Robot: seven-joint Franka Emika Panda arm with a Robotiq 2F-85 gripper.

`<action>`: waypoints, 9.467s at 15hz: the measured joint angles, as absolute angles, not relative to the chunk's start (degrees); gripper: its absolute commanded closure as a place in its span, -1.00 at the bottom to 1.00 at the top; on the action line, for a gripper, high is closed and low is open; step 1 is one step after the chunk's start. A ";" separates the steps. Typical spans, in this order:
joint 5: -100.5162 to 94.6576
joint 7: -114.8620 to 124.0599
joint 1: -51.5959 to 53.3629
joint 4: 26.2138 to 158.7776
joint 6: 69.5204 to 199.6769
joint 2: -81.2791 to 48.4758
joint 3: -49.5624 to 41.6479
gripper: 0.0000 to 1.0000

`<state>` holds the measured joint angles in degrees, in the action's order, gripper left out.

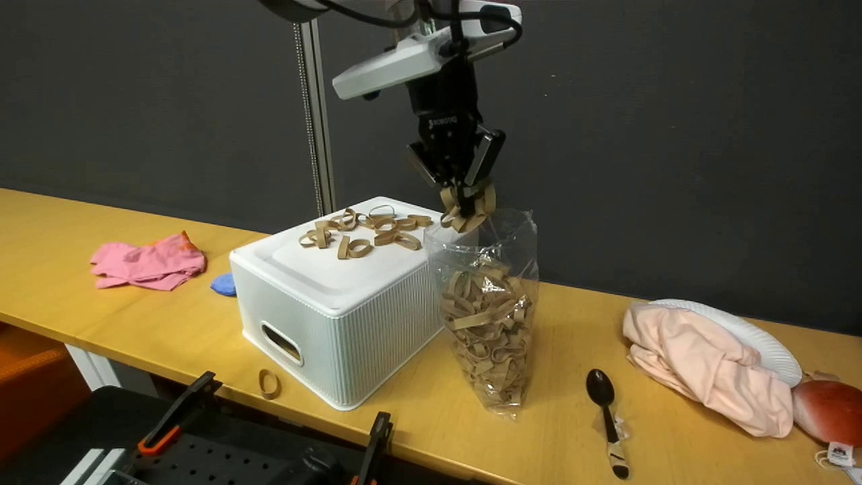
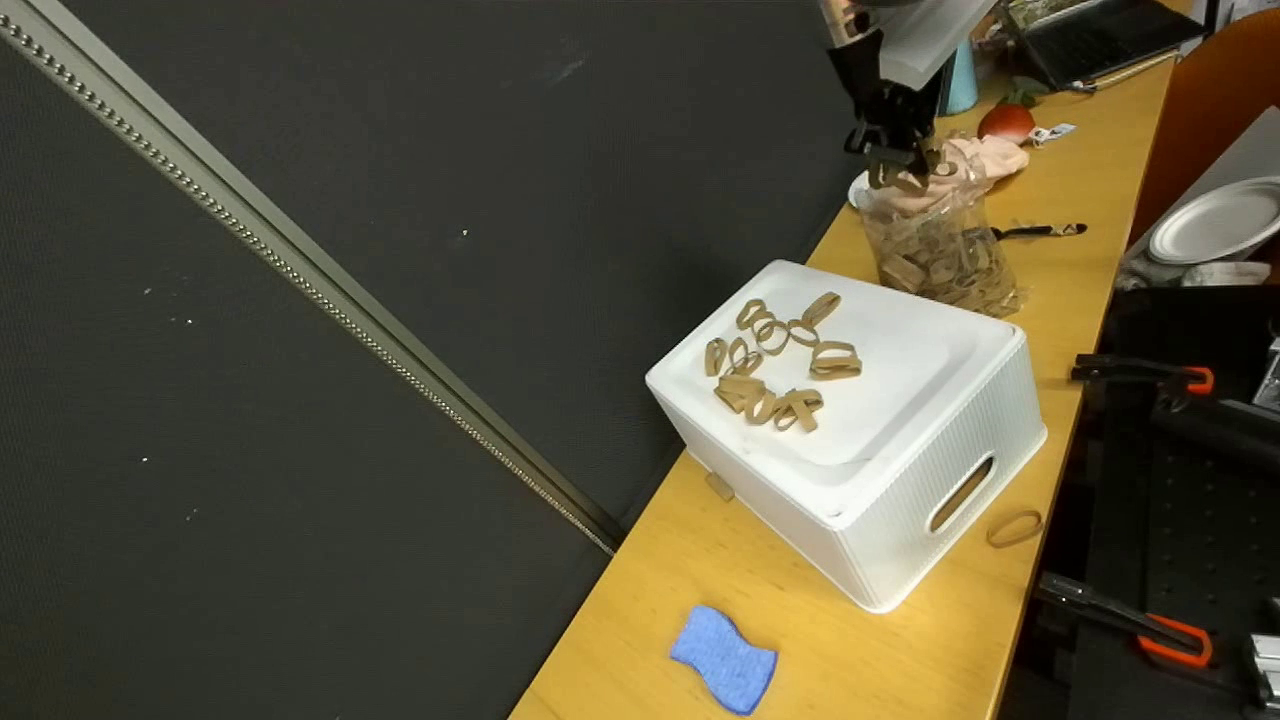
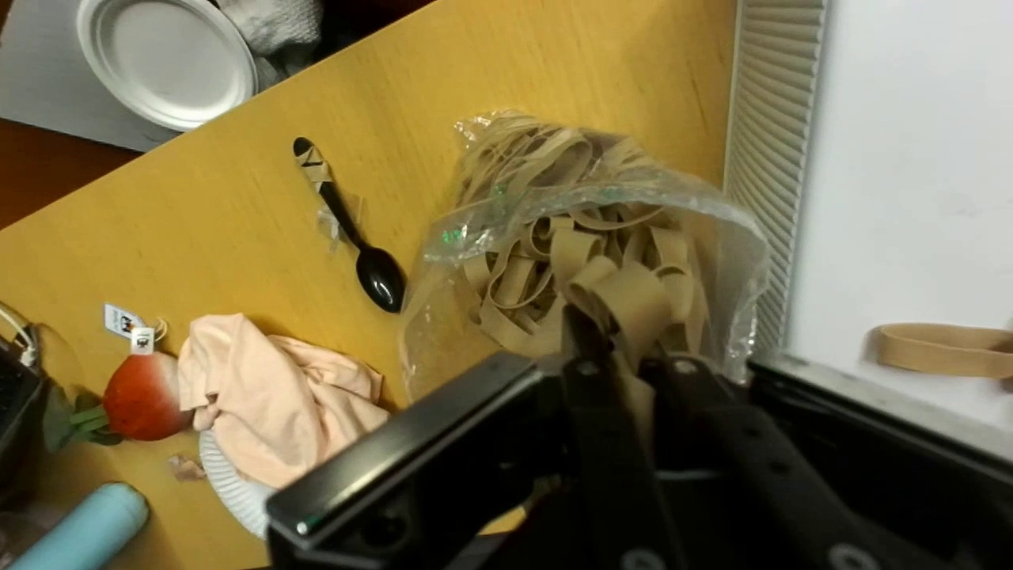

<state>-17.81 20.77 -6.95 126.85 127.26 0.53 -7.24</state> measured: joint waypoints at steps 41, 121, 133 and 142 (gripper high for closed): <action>-11.61 16.17 -4.29 126.34 127.37 3.20 -4.00 -1.00; -1.18 11.83 3.92 126.67 145.03 -12.40 0.76 0.98; -5.56 12.42 -2.87 127.25 137.17 -0.60 -4.64 0.98; -6.11 10.73 -8.33 129.26 137.17 1.29 -8.30 0.98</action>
<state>-6.11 10.73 -8.33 129.26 137.17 1.29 -8.30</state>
